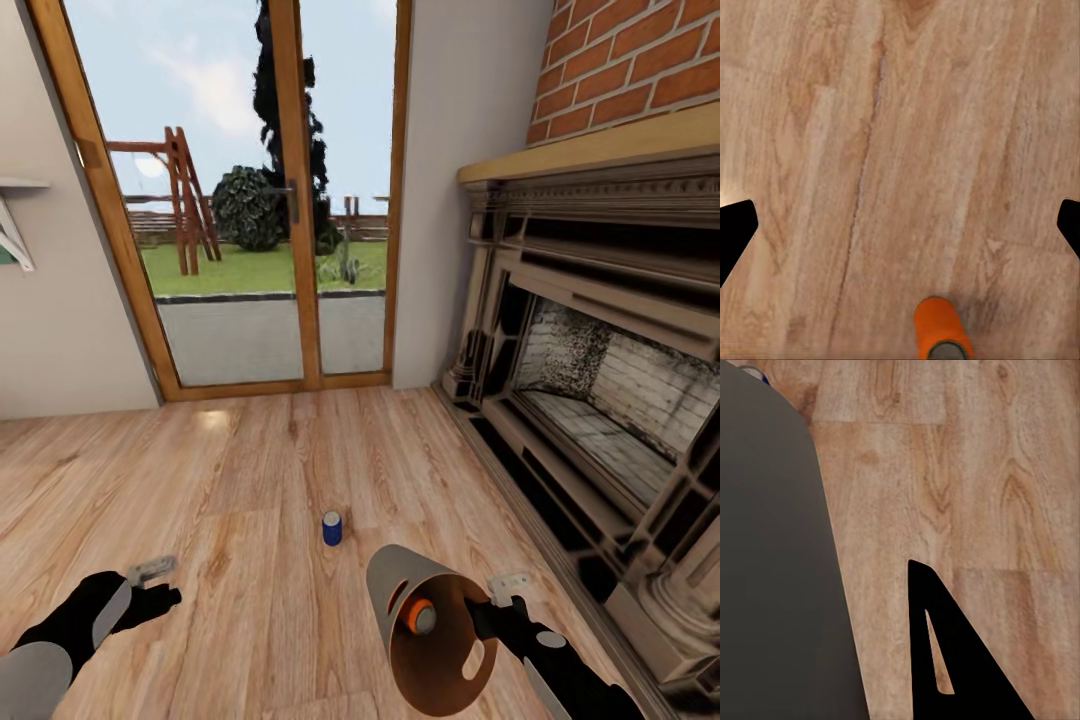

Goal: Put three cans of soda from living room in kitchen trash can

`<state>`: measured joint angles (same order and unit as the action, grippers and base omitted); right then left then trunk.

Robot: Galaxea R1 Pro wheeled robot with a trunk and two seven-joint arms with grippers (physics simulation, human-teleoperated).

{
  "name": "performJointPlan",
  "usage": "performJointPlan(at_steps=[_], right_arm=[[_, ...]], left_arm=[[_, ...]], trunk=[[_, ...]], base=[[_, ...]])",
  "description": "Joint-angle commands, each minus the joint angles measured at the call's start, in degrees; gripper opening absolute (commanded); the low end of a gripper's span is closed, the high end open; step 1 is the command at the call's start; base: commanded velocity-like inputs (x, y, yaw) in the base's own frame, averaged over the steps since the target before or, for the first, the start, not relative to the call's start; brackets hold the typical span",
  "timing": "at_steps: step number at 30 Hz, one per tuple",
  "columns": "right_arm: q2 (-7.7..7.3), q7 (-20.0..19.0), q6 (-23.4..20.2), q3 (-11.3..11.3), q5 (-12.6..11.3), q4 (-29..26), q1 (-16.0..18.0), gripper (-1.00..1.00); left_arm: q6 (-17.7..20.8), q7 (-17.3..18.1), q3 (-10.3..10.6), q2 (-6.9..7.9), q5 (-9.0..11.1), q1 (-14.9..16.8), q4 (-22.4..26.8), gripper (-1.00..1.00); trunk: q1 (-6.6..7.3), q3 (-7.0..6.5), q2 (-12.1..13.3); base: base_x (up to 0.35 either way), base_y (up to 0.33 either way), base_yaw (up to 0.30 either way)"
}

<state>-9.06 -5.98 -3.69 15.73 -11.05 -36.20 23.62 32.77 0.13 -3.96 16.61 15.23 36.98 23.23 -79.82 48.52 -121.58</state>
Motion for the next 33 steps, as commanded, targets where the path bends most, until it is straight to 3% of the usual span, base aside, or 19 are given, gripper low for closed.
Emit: performJointPlan(at_steps=[1,6,9,11,19,22,26,28,33], right_arm=[[0.01,0.00,0.00,-0.05,-0.12,-0.10,0.03,-1.00],[0.01,0.00,0.00,-0.02,-0.11,-0.10,0.02,-1.00],[0.05,0.00,0.00,0.00,-0.11,-0.10,0.02,-1.00],[0.05,0.00,0.00,0.00,-0.11,-0.10,0.02,-1.00],[-0.02,0.00,0.00,-0.14,-0.11,-0.70,0.07,-1.00],[-0.05,0.00,0.00,-0.36,-0.11,-1.58,0.09,-1.00],[-0.17,-0.08,-0.10,-0.73,-0.14,-8.20,0.10,-1.00],[-0.43,-0.03,-0.46,-0.83,-0.17,-15.82,0.11,-1.00],[-0.74,-0.07,-0.81,-1.00,-0.28,-21.29,0.11,-1.00]], left_arm=[[-0.04,-0.14,-0.06,0.00,0.01,0.11,0.01,1.00],[-4.44,-0.52,-0.12,-0.76,-0.28,0.43,-0.01,1.00],[-5.81,-0.56,0.21,-3.40,-0.46,0.38,-0.02,1.00],[-6.09,-0.57,0.51,-4.11,-0.74,0.31,-0.02,1.00],[-7.25,-0.57,4.80,-6.60,-1.25,0.19,-1.25,1.00],[-7.35,-0.57,5.29,-6.94,-1.30,0.19,-2.34,1.00],[-7.31,-0.61,5.73,-7.20,-1.33,0.19,-3.46,1.00],[-6.84,-0.80,5.84,-7.21,-1.31,0.19,-3.74,1.00],[-6.61,-0.83,5.88,-7.21,-1.28,0.19,-3.85,1.00]], trunk=[[0.00,-0.01,0.00],[-0.88,0.71,-1.61],[-1.53,1.25,-2.81],[-1.97,1.61,-3.61],[-3.73,3.05,-6.82],[-4.39,3.58,-8.02],[-5.27,4.30,-9.63],[-5.71,4.66,-10.43],[-6.81,5.56,-12.44]], base=[[0.000,0.000,0.000],[0.000,0.000,0.000],[0.000,0.000,0.000],[0.000,0.000,0.000],[0.000,0.000,0.000],[0.000,0.000,0.000],[0.000,0.000,0.000],[0.000,0.000,0.000],[0.000,0.000,0.000]])
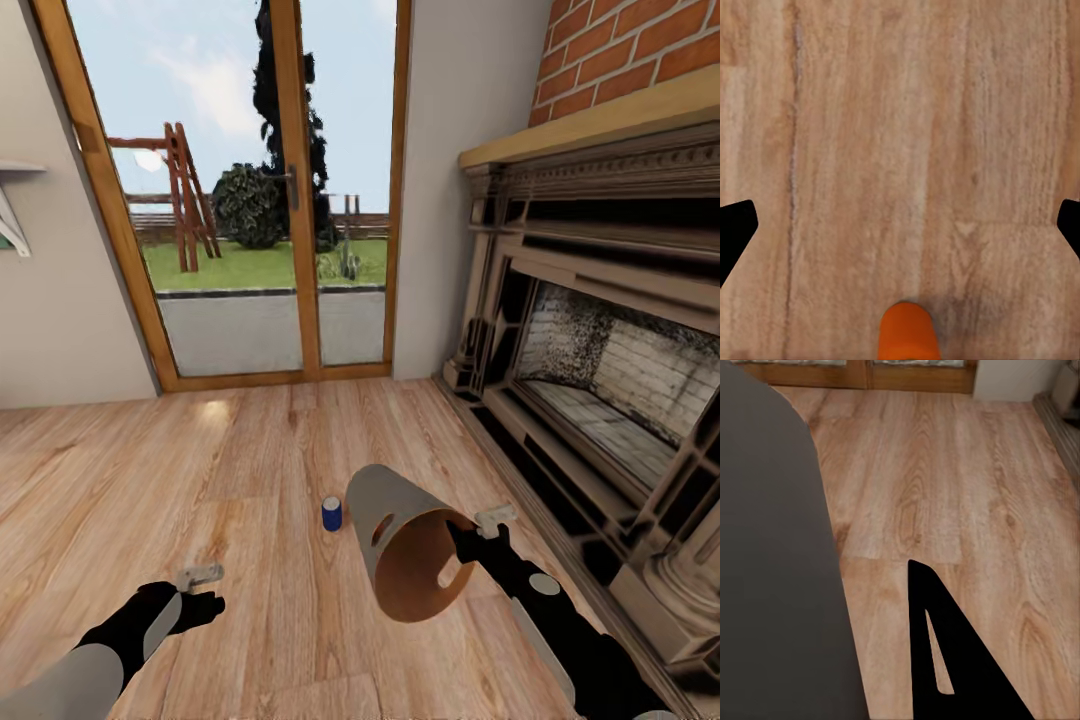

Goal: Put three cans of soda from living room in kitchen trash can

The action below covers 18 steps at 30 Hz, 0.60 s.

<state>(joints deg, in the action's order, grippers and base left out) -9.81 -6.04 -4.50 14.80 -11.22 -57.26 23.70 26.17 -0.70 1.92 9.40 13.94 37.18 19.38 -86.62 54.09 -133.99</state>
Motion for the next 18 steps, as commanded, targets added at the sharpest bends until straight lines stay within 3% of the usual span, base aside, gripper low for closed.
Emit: performJointPlan(at_steps=[1,5,8,11,13,18], right_arm=[[-0.06,-0.03,-0.09,-0.14,-0.24,-1.16,0.03,-1.00],[-0.16,-0.26,-0.21,-0.87,-0.50,-2.90,0.03,-1.00],[-0.27,-0.66,-1.30,-5.18,-0.61,-8.17,0.03,-1.00],[-0.31,-1.77,-4.55,-8.09,-0.63,-11.42,0.03,-1.00],[-0.31,-6.62,-7.10,-12.23,-0.56,-13.56,0.03,-1.00],[-0.30,-9.94,-8.05,-15.28,-0.28,-14.32,0.06,-1.00]], left_arm=[[0.01,0.00,0.01,-0.02,-0.02,0.00,-0.02,1.00],[0.04,0.06,0.01,-0.01,-0.04,0.00,-0.04,1.00],[0.03,0.08,0.01,-0.06,-0.05,0.00,-0.04,1.00],[0.03,0.08,0.01,-0.08,-0.11,0.00,-0.04,1.00],[0.03,0.08,0.06,-0.08,-0.13,0.00,-0.03,1.00],[0.02,0.08,0.26,-0.09,-0.14,0.00,-0.04,1.00]], trunk=[[-0.22,0.17,-0.42],[-1.10,0.89,-2.03],[-1.76,1.43,-3.23],[-2.42,1.97,-4.43],[-2.86,2.33,-5.23],[-3.95,3.23,-7.24]], base=[[0.000,0.000,0.000],[0.000,0.000,0.000],[0.000,0.000,0.000],[0.000,0.000,0.000],[0.000,0.000,0.000],[0.000,0.000,0.000]])
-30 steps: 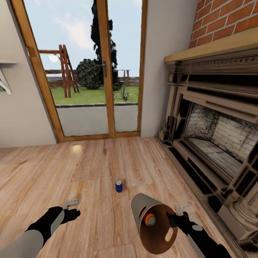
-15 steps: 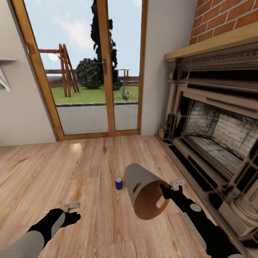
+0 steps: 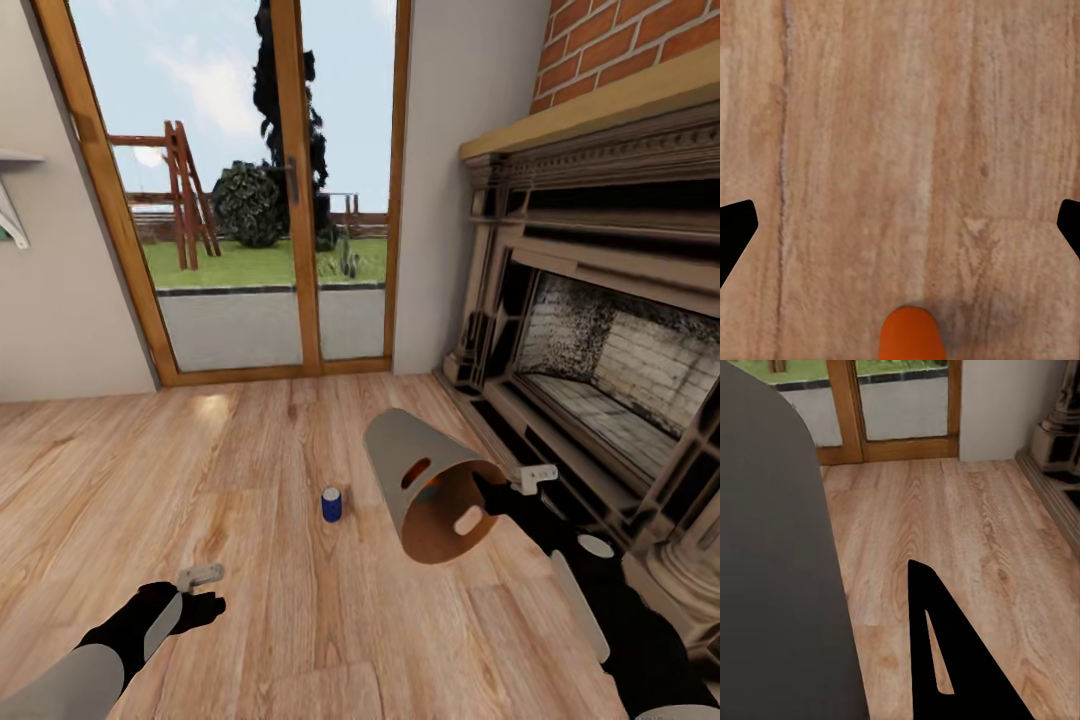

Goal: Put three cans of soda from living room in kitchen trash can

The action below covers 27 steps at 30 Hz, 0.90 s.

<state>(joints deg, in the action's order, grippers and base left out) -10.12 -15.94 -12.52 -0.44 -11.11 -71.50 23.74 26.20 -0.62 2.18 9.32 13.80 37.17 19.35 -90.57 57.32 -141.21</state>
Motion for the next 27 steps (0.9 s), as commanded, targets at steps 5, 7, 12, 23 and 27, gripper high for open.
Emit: performJointPlan(at_steps=[5,7,12,23,27], right_arm=[[-0.02,-1.44,-0.50,-1.95,-0.15,-1.65,0.07,-1.00],[0.00,-1.63,-0.64,-2.19,-0.08,-2.79,0.08,-1.00],[0.01,-1.71,-0.73,-2.27,-0.06,-3.62,0.08,-1.00],[0.02,-1.56,-3.20,-2.28,-0.03,-3.87,0.07,-1.00],[0.03,-1.55,-3.34,-2.24,0.02,-3.90,0.04,-1.00]], left_arm=[[-0.04,-0.11,0.22,0.00,0.00,-0.05,0.04,1.00],[-0.07,-0.19,0.32,-0.04,-0.05,-0.07,0.06,1.00],[-0.04,-0.25,0.45,-0.62,-0.09,-0.08,0.07,1.00],[0.24,-3.10,1.60,-1.72,-0.02,-0.17,0.00,1.00],[0.37,-3.67,1.81,-2.21,-0.07,-0.20,-0.01,1.00]], trunk=[[-1.10,0.89,-2.02],[-1.15,1.34,-2.05],[-1.28,2.45,-2.12],[-1.56,4.88,-2.27],[-1.67,5.77,-2.32]], base=[[0.000,0.000,0.000],[0.000,0.000,0.000],[0.000,0.000,0.000],[0.000,0.000,0.000],[0.000,0.000,0.000]])
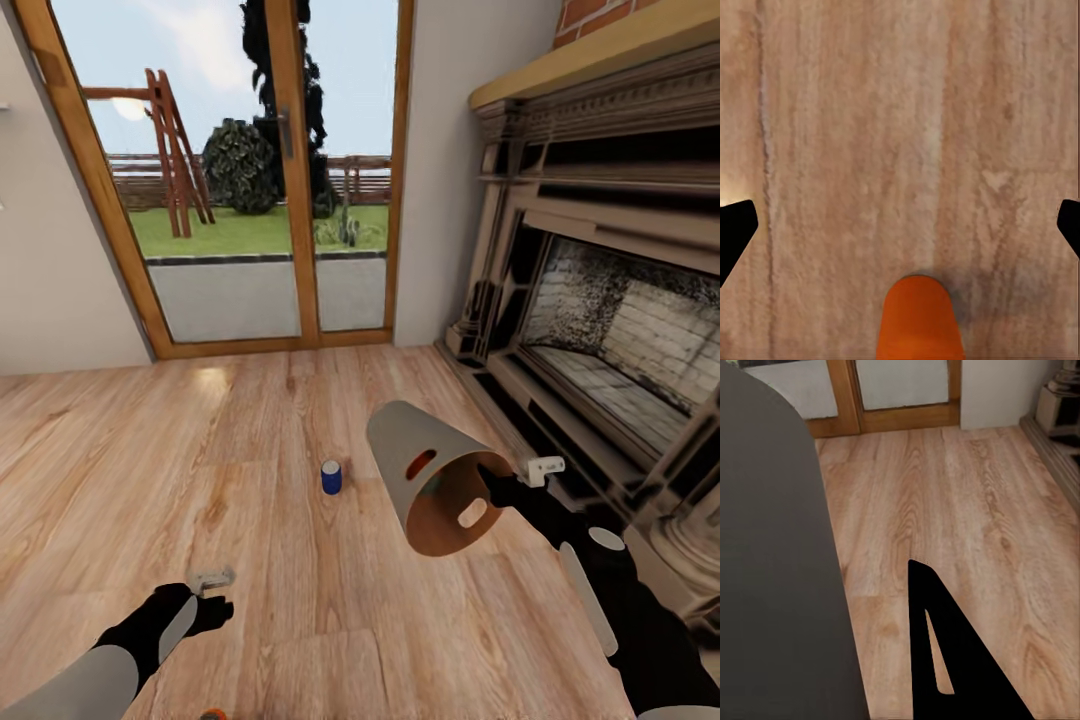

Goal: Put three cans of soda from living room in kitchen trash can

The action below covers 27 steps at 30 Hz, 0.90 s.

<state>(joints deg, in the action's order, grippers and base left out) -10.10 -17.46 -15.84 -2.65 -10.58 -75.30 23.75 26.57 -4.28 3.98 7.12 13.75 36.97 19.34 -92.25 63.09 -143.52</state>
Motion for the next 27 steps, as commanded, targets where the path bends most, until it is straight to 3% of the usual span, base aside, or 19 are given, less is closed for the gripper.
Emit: performJointPlan(at_steps=[1,8,20,27], right_arm=[[0.03,-0.03,-0.04,-0.03,-0.50,-0.10,0.04,-1.00],[0.06,-0.03,-0.06,0.01,-0.48,-0.11,0.04,-1.00],[0.04,0.18,-0.04,-0.07,-0.41,-0.12,0.03,-1.00],[0.00,0.26,-0.11,-0.23,-0.41,-3.72,0.07,-1.00]], left_arm=[[0.01,-0.05,0.12,-0.16,-0.03,0.01,0.00,1.00],[0.02,-0.19,1.56,-0.92,-0.02,0.03,0.00,1.00],[0.05,-0.26,1.83,-1.10,-0.04,0.03,0.00,1.00],[0.09,-0.53,1.88,-1.22,-0.04,-0.02,0.00,1.00]], trunk=[[-0.02,0.22,-0.02],[-0.20,1.77,-0.12],[-0.51,4.43,-0.28],[-0.69,5.98,-0.37]], base=[[0.000,0.000,0.000],[0.000,0.000,0.000],[0.000,0.000,0.000],[0.000,0.000,0.000]])
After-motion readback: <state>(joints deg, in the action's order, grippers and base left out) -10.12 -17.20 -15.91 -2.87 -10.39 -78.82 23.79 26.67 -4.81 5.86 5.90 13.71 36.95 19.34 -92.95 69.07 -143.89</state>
